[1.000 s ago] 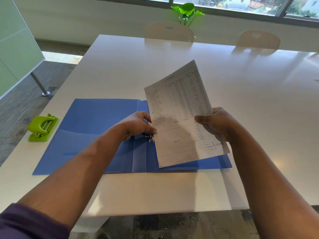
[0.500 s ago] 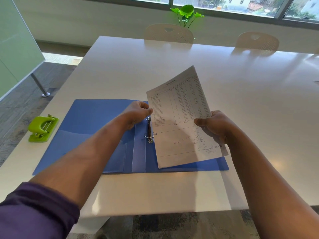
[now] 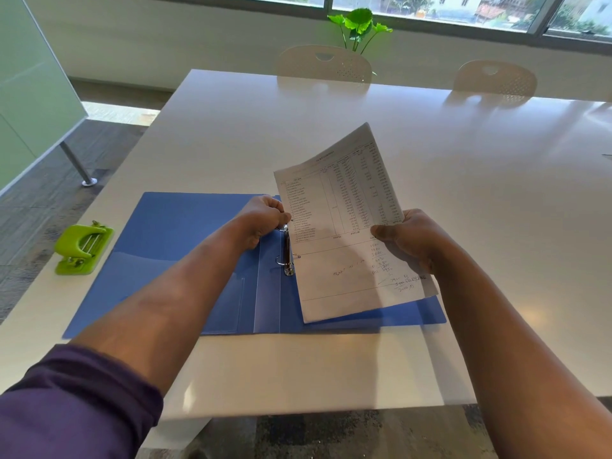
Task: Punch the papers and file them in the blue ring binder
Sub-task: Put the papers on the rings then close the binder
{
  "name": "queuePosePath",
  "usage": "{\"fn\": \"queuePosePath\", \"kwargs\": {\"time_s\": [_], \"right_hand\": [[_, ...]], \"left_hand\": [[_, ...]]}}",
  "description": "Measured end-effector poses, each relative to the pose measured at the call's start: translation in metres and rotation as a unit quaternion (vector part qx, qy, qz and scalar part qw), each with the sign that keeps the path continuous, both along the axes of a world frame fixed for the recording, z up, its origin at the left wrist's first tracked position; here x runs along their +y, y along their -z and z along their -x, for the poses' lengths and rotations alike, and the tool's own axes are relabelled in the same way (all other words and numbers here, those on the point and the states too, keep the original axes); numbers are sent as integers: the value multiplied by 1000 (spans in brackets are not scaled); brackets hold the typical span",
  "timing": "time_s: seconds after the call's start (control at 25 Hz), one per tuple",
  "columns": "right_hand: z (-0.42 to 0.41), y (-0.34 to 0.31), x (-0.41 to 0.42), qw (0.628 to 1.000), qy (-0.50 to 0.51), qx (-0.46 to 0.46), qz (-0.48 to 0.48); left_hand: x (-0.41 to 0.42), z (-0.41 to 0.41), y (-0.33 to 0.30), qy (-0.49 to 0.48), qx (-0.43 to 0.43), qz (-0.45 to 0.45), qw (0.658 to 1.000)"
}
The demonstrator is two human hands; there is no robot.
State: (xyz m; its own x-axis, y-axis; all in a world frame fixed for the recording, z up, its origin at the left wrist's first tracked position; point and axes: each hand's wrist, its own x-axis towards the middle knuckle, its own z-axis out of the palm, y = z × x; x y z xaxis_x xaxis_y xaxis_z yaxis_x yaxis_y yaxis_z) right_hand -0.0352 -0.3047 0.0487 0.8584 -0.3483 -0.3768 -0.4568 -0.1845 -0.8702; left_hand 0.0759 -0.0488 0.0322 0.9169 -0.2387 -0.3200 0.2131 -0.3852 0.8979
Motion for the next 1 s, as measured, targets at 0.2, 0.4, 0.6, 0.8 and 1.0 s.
{"fn": "queuePosePath", "kwargs": {"time_s": [0.2,0.4,0.6,0.8,1.0], "right_hand": [[2,-3,-1,999,-4,16,36],[13,2,4,998,5,45,43],[19,6,9,995,1,70,74],[23,10,9,991,2,55,123],[23,25,16,922,-23,44,385]], "left_hand": [[-4,-3,4,-21,2,-7,1000],[-7,-5,10,-59,-7,8,998],[3,8,22,-22,-77,-2,997],[22,26,32,48,-120,-11,992],[45,38,26,131,-173,-90,972]]}}
